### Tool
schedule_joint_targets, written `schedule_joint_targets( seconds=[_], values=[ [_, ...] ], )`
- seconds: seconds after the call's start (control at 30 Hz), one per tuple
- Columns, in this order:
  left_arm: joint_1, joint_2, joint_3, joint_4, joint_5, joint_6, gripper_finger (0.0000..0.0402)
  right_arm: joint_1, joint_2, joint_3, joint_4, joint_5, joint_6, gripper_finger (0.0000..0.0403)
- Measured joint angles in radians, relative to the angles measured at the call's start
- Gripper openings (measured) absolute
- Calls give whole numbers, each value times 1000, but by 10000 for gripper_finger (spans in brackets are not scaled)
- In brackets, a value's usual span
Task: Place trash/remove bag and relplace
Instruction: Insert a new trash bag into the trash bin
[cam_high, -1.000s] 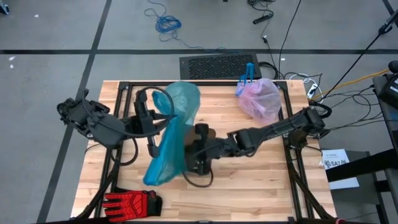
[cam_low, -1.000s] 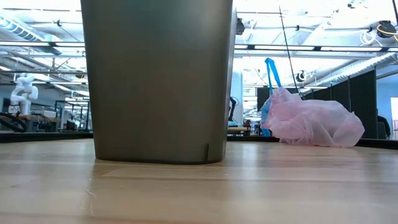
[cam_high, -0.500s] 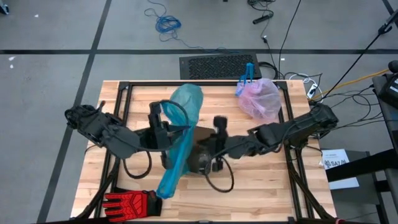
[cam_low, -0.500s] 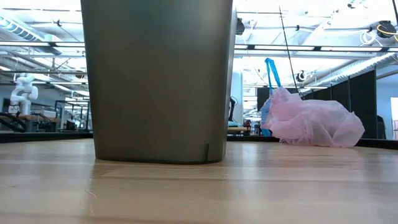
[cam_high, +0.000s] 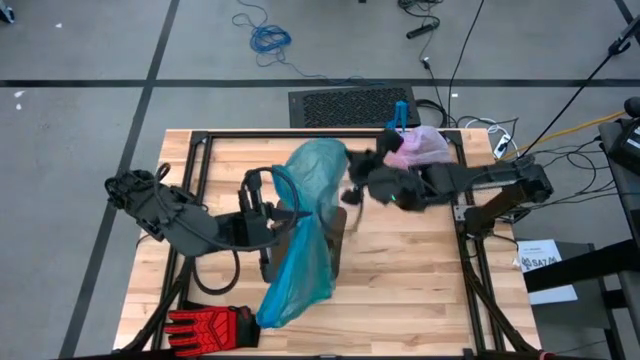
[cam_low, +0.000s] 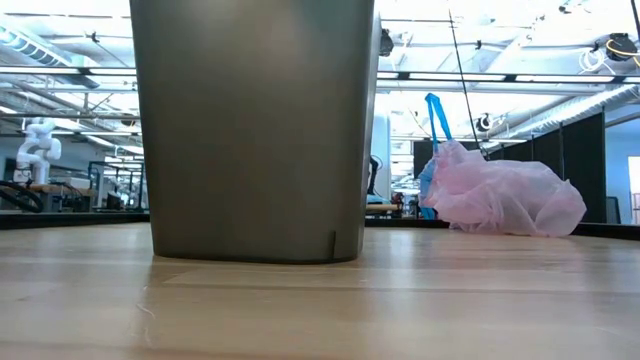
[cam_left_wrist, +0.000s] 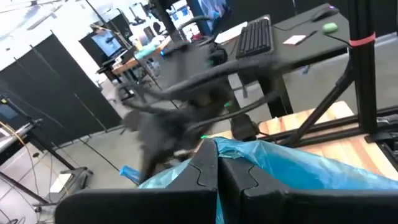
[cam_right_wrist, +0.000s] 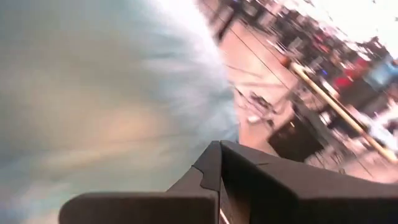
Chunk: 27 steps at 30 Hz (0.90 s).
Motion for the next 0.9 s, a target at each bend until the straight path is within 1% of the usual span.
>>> schedule_joint_targets(
  seconds=[0.03,0.07,0.1,0.2,0.23,0.27,0.3,0.4,0.53,0.67,0.77,0.9],
  values=[
    [0,2,0,-1,0,0,0,-27,1,-1,-1,-14,5,0],
    [0,5,0,-1,0,0,0,-53,3,-2,-3,-52,13,0],
    [0,5,0,-2,0,-1,0,-81,8,-2,1,-130,21,0],
    [1,5,0,-9,-1,-5,0,-134,29,-2,31,-429,38,0],
    [1,5,0,-15,-5,-6,0,-136,37,-2,34,-494,40,0],
    [1,5,0,-26,-18,-6,0,-131,44,-3,34,-531,40,0],
    [0,5,0,-40,-40,-7,0,-119,45,-3,38,-552,40,0],
    [0,5,0,-93,-108,-29,0,-62,42,-3,63,-563,36,0],
    [2,5,0,-188,-155,-104,0,25,46,-3,81,-586,44,0],
    [3,5,0,-220,-193,-139,0,87,88,-2,114,-622,65,0],
    [-2,5,0,-215,-218,-138,0,100,144,-3,124,-661,75,0],
    [-12,5,0,-218,-243,-138,0,90,218,-3,168,-729,79,0]
  ],
)
